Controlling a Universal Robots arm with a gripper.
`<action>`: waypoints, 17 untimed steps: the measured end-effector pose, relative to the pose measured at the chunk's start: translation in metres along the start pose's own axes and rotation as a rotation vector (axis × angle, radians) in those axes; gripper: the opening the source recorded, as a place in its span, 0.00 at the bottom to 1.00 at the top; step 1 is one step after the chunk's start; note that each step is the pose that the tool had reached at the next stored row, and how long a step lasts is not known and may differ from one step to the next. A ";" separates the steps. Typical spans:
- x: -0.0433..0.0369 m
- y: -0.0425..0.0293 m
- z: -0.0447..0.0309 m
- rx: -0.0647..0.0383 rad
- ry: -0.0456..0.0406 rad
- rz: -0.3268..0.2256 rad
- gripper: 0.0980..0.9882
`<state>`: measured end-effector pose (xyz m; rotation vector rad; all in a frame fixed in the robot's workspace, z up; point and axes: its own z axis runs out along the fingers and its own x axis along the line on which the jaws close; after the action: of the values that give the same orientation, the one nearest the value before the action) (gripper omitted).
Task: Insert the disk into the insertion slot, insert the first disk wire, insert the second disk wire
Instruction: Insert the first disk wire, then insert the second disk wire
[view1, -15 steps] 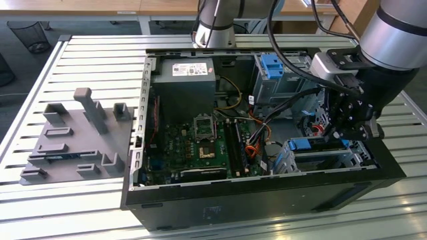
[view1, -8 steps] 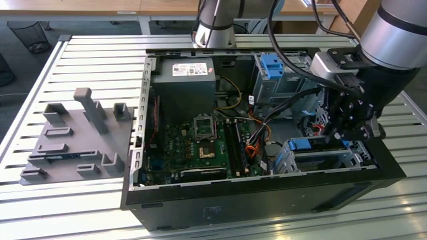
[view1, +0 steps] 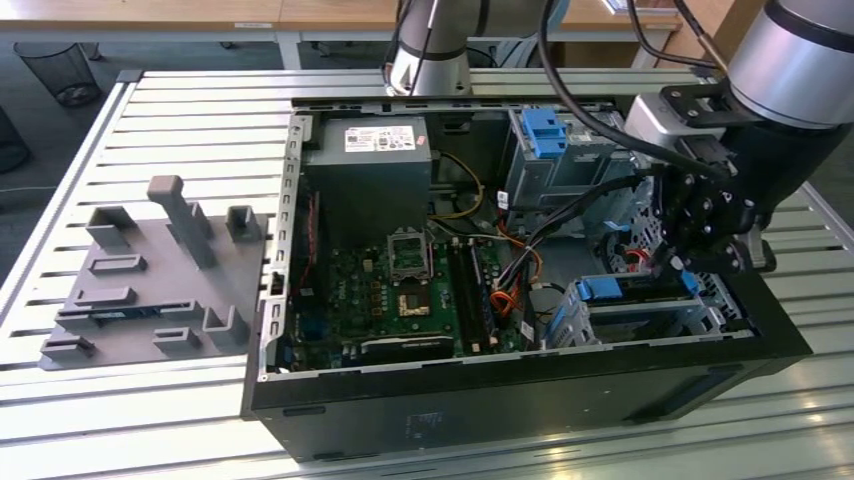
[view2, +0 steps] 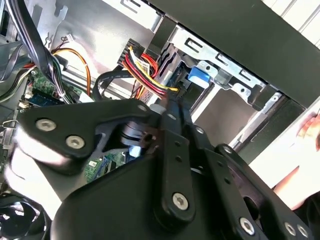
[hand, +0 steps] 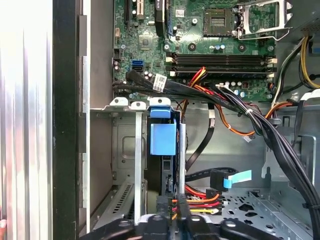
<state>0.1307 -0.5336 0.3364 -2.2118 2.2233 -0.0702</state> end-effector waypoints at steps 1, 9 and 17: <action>0.0000 0.0000 -0.0005 0.000 0.0003 0.000 0.07; 0.0001 -0.0002 -0.0050 -0.001 0.0002 0.000 0.01; 0.0002 -0.0004 -0.0088 -0.002 0.0000 0.000 0.01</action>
<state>0.1308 -0.5336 0.3452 -2.2128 2.2241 -0.0683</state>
